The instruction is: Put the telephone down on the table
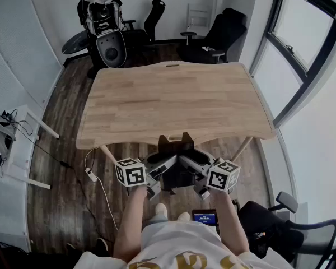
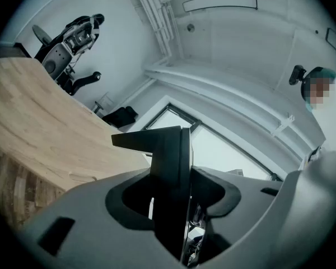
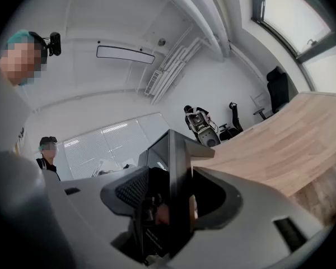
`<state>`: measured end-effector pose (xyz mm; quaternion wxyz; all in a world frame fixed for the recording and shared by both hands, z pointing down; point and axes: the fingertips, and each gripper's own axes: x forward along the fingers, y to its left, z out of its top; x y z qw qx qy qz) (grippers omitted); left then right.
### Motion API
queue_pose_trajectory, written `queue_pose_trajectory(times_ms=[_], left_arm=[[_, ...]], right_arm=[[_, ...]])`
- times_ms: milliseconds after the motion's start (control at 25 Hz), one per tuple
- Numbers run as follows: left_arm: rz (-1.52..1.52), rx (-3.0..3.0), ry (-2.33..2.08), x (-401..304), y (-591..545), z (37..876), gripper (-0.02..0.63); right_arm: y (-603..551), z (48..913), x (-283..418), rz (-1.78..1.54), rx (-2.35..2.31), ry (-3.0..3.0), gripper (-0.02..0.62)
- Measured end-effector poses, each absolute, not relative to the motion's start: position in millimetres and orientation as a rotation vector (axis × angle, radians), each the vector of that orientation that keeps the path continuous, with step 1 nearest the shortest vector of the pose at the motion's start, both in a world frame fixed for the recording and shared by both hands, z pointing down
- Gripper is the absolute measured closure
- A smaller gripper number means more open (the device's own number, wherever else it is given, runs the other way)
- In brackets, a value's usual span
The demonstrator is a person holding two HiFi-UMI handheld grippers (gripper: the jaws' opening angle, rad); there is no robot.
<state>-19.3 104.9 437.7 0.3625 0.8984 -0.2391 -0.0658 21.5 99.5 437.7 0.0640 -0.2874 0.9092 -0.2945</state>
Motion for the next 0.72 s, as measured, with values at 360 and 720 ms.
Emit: queue_pose_trajectory(times_ms=[360, 720], left_arm=[[-0.167, 2.318, -0.625, -19.6, 114.5, 440.4, 0.408], [-0.163, 2.318, -0.649, -16.4, 120.4, 442.5, 0.408]], right_arm=[[108.4, 439.7, 20.5, -0.895, -0.839, 2.765, 0.353], [113.7, 441.9, 23.5, -0.897, -0.822, 2.755, 0.351]])
